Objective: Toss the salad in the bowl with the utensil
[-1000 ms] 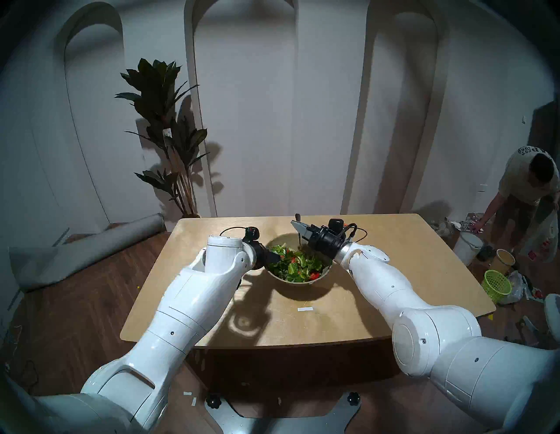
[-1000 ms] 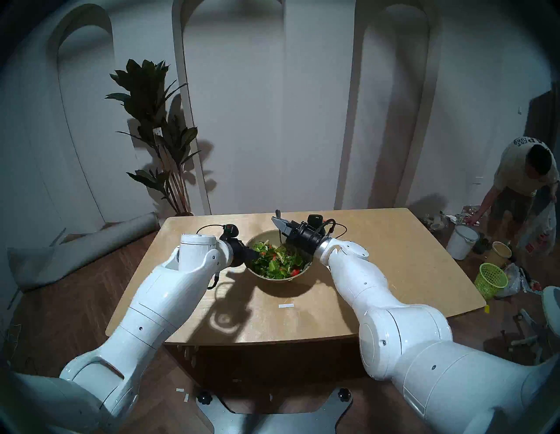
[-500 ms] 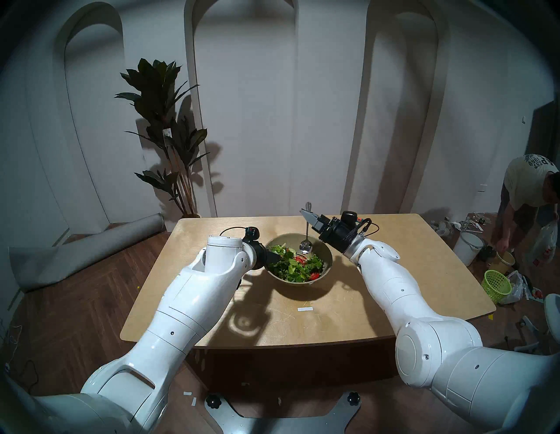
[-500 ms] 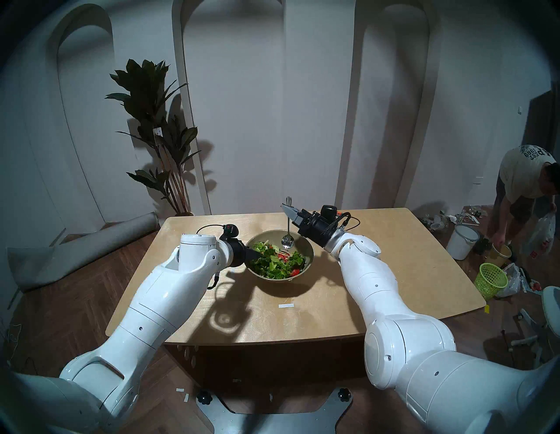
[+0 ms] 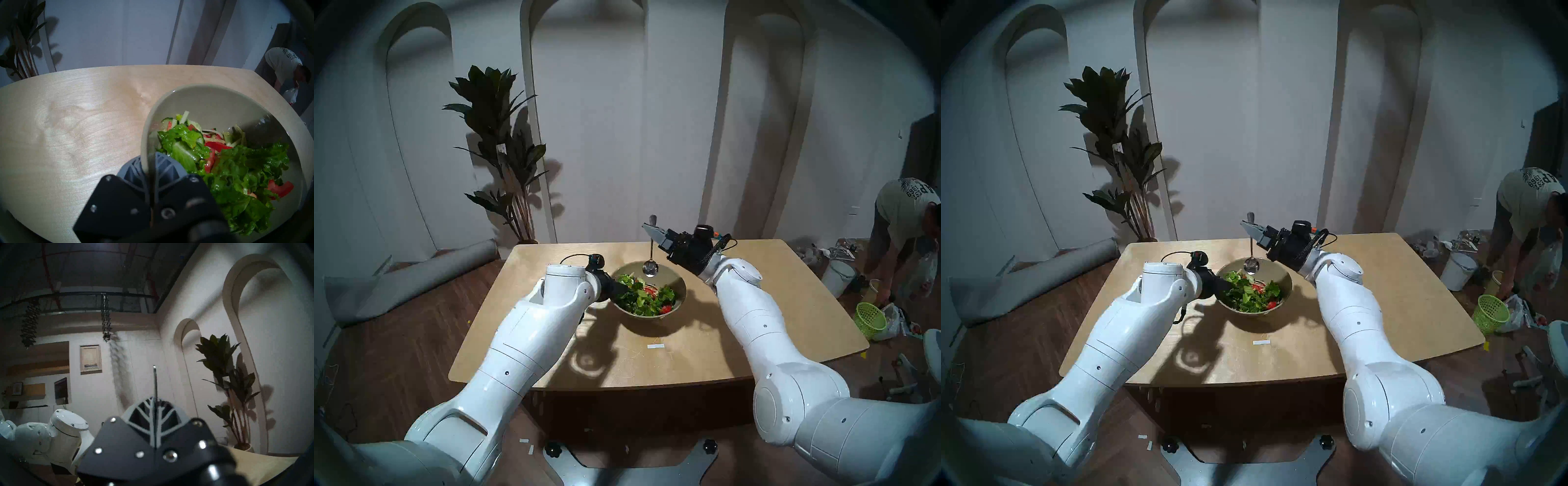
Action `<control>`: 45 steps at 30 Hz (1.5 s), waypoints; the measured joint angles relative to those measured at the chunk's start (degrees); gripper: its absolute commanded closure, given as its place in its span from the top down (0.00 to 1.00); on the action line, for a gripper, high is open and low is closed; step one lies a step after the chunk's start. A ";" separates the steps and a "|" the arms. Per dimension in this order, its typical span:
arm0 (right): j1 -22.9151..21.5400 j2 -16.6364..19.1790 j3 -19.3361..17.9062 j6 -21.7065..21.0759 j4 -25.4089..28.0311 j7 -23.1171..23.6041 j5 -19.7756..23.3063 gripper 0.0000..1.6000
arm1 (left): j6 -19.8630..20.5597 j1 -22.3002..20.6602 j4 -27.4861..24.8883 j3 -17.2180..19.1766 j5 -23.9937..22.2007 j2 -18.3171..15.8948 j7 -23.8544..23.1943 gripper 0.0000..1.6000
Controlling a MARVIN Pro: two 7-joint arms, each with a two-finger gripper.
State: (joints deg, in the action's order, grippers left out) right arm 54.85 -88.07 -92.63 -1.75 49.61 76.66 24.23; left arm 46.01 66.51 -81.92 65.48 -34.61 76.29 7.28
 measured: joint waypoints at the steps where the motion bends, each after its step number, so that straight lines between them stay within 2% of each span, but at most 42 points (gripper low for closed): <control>1: 0.57 -0.27 0.58 -0.56 0.85 -0.44 -0.53 0.00 | 0.00 0.00 0.00 0.00 0.00 0.00 0.00 0.00; 7: 4.15 -1.53 3.03 -4.06 5.76 -5.68 -3.87 0.00 | 0.00 0.00 0.00 0.01 0.00 0.00 -0.01 0.00; 14: 7.57 -1.84 4.35 -6.04 11.00 -11.68 -7.29 0.00 | 0.00 0.01 0.00 0.01 0.01 0.00 -0.01 0.00; 26: 11.03 -1.45 4.49 -6.21 14.32 -13.76 -9.48 0.00 | 0.00 0.01 -0.01 0.02 0.02 0.01 -0.01 0.00; 33: 11.89 -0.02 2.79 -3.72 13.76 -13.71 -9.39 0.00 | 0.01 0.01 -0.01 0.02 0.02 0.01 -0.01 0.00; 45: 10.32 0.57 2.10 2.21 5.06 -12.78 -9.59 0.00 | 0.01 0.01 -0.01 0.03 0.02 0.02 -0.02 0.00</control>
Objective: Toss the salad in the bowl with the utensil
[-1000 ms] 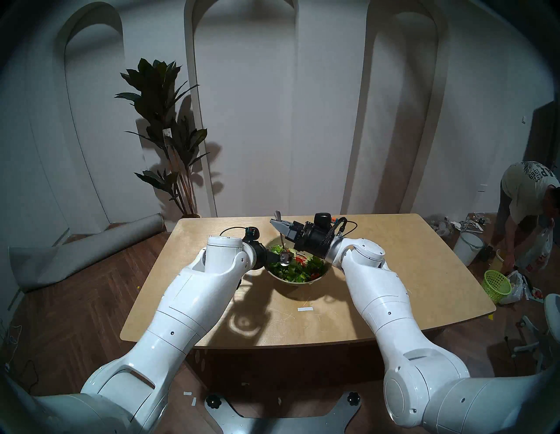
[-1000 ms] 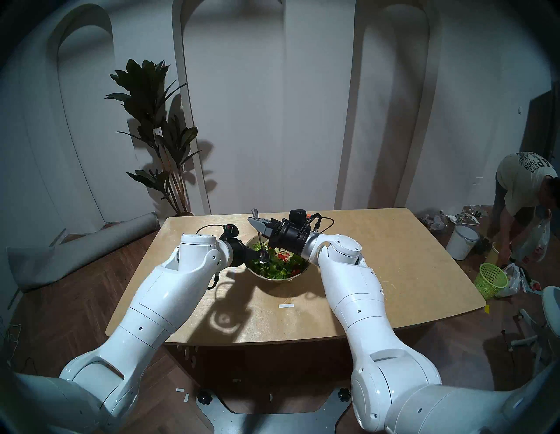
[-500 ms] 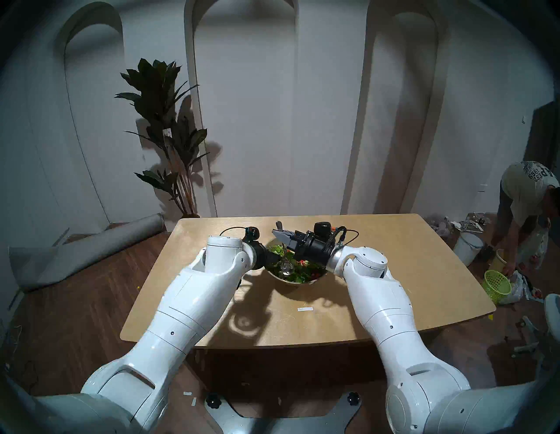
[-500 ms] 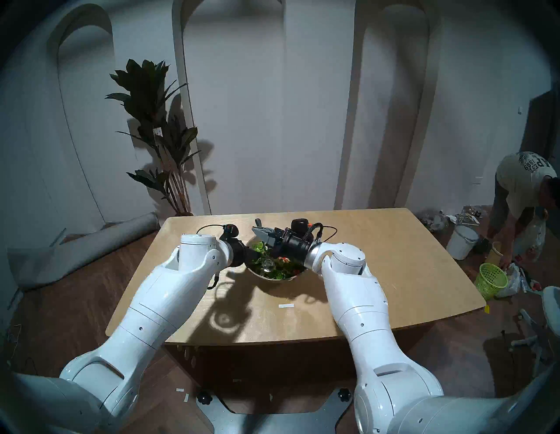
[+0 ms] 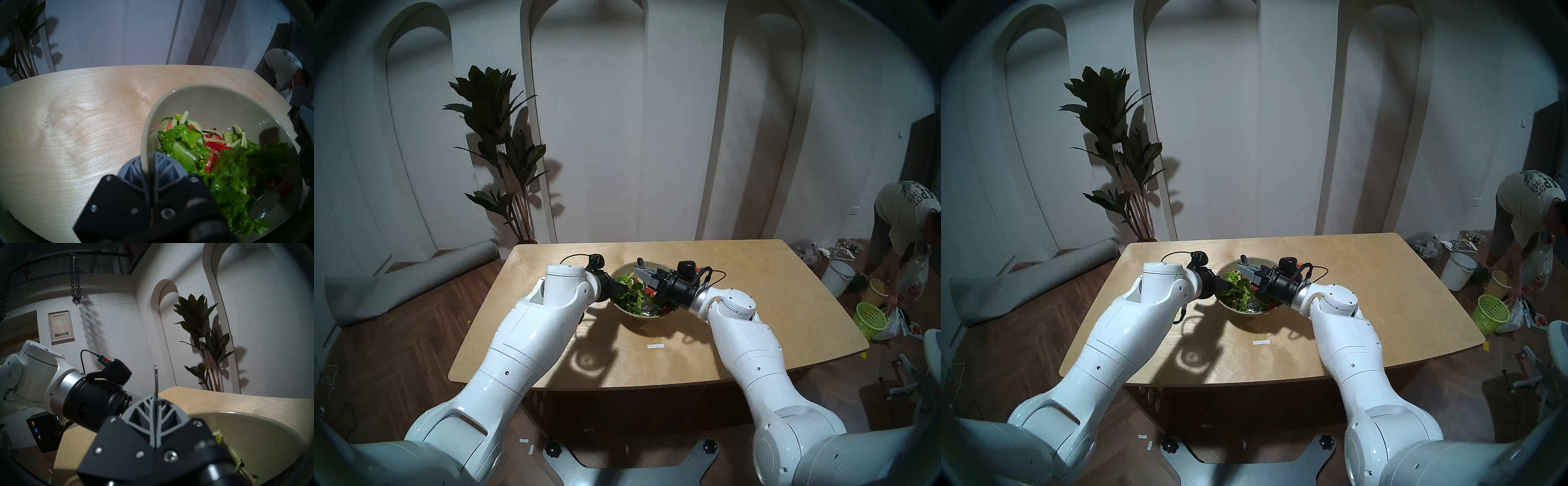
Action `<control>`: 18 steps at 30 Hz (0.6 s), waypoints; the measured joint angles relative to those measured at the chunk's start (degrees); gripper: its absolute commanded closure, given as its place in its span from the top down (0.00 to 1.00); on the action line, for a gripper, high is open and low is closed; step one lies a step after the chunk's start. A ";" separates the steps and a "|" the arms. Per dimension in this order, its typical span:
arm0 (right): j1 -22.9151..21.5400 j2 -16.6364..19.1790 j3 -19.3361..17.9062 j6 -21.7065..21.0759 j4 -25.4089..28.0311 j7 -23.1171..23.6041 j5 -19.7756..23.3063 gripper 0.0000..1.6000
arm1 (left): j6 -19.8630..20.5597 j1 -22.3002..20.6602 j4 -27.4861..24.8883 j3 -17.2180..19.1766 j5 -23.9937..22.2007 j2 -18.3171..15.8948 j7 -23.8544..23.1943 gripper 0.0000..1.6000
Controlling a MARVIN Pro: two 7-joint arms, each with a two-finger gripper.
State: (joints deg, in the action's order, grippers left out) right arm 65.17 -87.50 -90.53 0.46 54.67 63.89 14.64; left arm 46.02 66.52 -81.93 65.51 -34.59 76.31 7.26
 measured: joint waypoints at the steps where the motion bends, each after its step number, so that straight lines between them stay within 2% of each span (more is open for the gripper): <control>1: -0.30 -0.05 0.21 0.68 -0.85 0.00 -0.15 0.00 | 0.00 0.00 0.00 0.00 0.00 0.00 0.00 0.00; 18: -6.95 0.66 1.05 11.98 -10.87 -2.79 -4.33 0.00 | 0.00 -0.01 -0.03 0.02 0.00 0.04 -0.03 0.00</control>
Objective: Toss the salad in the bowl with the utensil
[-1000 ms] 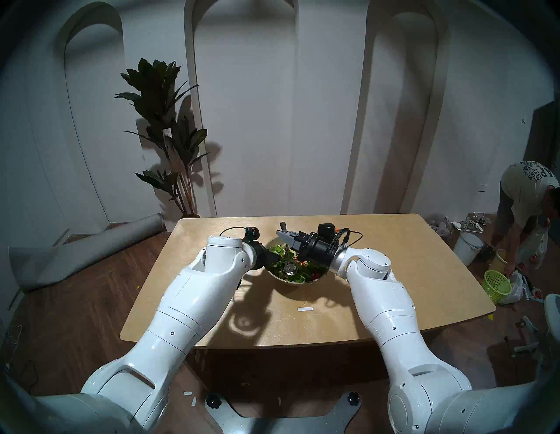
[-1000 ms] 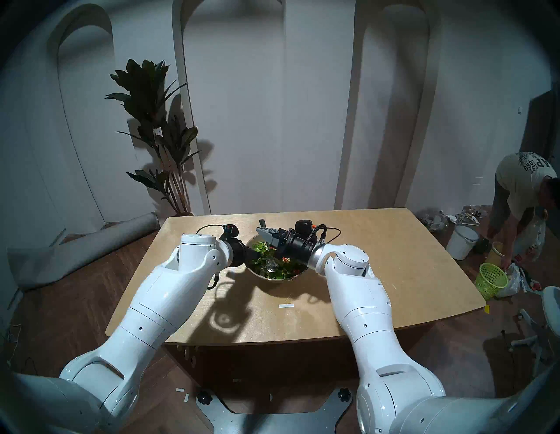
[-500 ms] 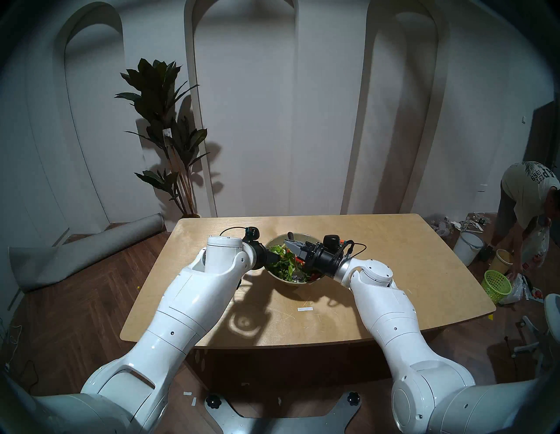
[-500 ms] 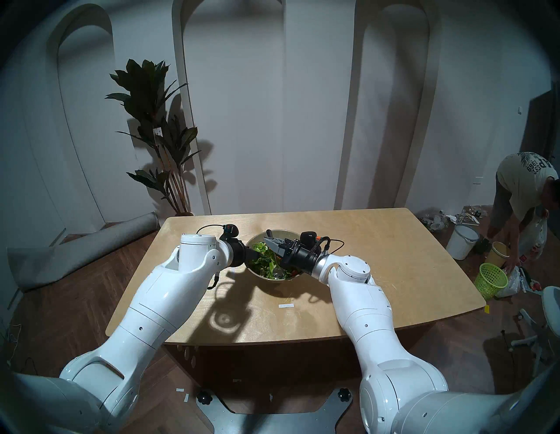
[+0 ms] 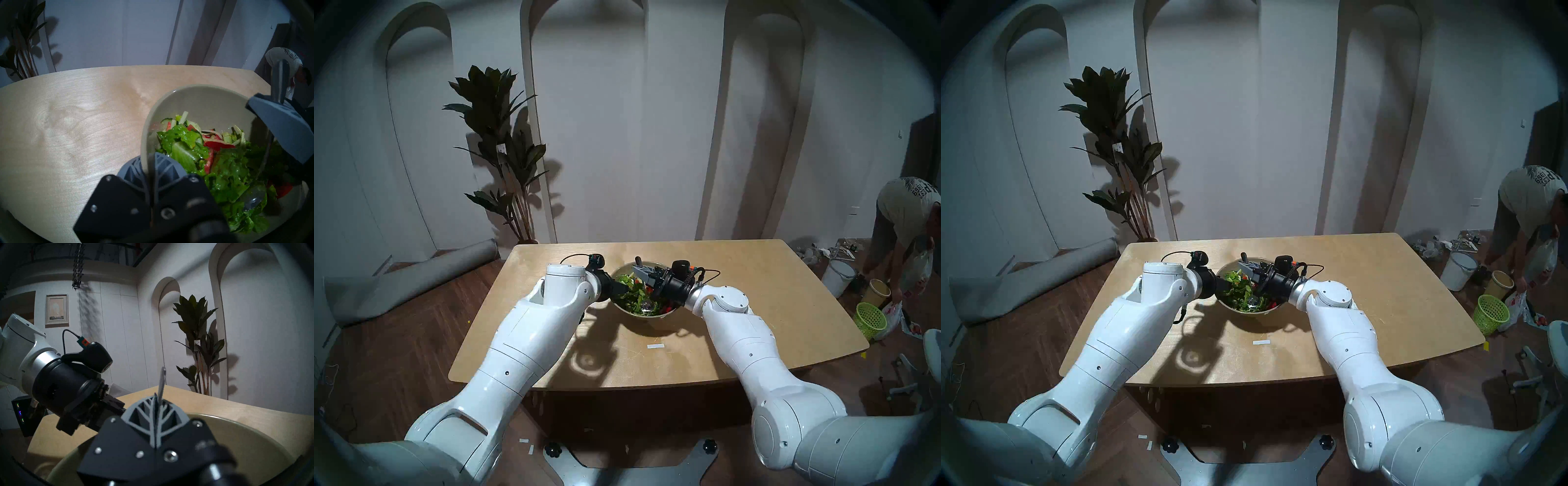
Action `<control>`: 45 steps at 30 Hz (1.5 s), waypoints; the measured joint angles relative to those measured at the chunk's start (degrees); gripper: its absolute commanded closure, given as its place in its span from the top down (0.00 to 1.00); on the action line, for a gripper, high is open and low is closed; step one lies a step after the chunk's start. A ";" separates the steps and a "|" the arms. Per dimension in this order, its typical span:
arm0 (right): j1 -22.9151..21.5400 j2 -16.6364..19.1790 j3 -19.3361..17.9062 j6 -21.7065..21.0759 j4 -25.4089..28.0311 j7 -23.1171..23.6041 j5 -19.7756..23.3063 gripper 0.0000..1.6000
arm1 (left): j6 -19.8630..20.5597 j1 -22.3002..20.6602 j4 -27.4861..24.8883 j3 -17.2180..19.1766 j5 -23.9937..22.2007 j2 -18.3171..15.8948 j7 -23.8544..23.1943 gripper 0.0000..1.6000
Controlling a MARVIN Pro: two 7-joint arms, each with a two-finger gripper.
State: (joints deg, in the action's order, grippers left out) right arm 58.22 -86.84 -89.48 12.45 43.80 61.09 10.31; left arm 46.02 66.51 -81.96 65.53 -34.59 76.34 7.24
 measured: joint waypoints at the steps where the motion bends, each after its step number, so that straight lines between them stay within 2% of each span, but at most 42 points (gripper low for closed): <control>1: -0.36 0.13 -0.08 0.45 -0.56 -0.12 -0.16 0.00 | 0.00 0.00 0.00 0.00 0.00 0.00 0.00 0.00; 13: -4.31 1.90 -1.35 4.30 -6.10 -1.13 -1.75 0.00 | 0.00 0.00 0.04 0.01 0.04 0.00 0.00 0.00; 27: -8.69 2.85 -2.01 7.05 -8.85 -0.65 -1.82 0.00 | 0.00 0.01 0.04 0.02 0.06 0.00 -0.01 0.00; 37: -13.21 1.56 -1.79 9.11 -18.64 -0.42 -1.90 0.00 | 0.00 0.01 0.04 0.02 0.06 0.00 -0.02 0.00; 45: -16.53 -0.11 -1.48 9.54 -26.64 -2.51 -1.90 0.00 | 0.00 0.01 0.04 0.02 0.06 0.00 -0.02 0.00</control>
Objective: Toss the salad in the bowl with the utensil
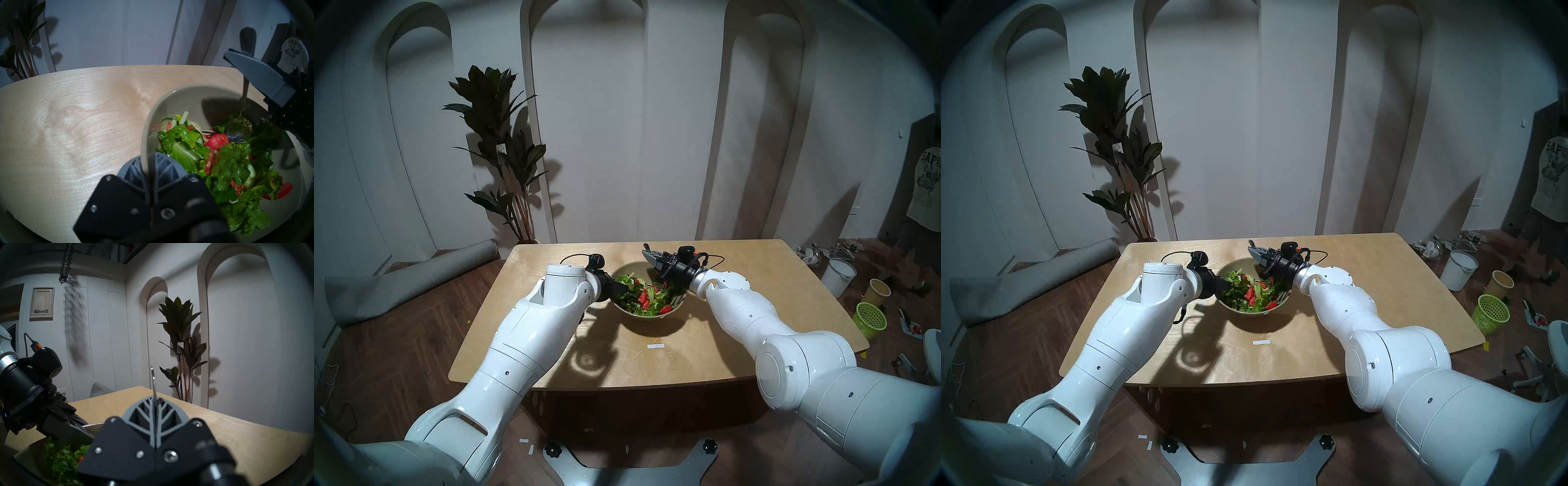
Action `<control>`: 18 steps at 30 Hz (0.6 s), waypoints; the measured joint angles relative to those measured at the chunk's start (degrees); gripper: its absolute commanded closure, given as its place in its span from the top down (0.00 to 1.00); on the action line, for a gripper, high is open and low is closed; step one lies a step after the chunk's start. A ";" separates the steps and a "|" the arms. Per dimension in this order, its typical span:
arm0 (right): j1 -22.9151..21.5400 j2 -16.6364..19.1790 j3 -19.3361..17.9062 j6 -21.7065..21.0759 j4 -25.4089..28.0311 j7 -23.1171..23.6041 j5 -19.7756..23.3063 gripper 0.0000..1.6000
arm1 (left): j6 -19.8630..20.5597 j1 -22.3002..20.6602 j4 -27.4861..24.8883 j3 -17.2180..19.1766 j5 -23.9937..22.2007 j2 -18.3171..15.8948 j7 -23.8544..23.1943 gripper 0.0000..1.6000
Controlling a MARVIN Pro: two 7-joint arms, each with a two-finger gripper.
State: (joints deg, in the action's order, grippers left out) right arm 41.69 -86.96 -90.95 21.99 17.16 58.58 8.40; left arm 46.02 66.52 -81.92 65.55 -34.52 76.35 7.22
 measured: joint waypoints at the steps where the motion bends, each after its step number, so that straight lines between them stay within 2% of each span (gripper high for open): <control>1: -0.36 -0.21 -0.01 -0.14 -0.91 -0.28 0.06 0.00 | 0.00 0.00 0.00 0.00 0.00 0.00 0.00 0.00; 7: -2.71 -1.17 -1.46 -2.34 -5.02 -0.91 1.56 0.00 | 0.01 -0.01 0.00 0.03 0.02 0.01 -0.01 0.00; 11: -3.30 -1.55 -3.34 -4.23 -6.59 0.57 3.53 0.00 | 0.03 0.01 0.01 0.14 0.09 -0.05 0.05 0.00; 18: -3.62 -1.57 -4.02 -5.12 -7.27 1.54 4.24 0.00 | 0.03 0.01 0.01 0.16 0.10 -0.04 0.02 0.00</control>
State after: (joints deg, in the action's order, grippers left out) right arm 38.07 -88.53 -94.97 16.87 9.89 60.12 12.64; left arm 46.05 66.53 -81.92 65.70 -34.43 76.31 7.24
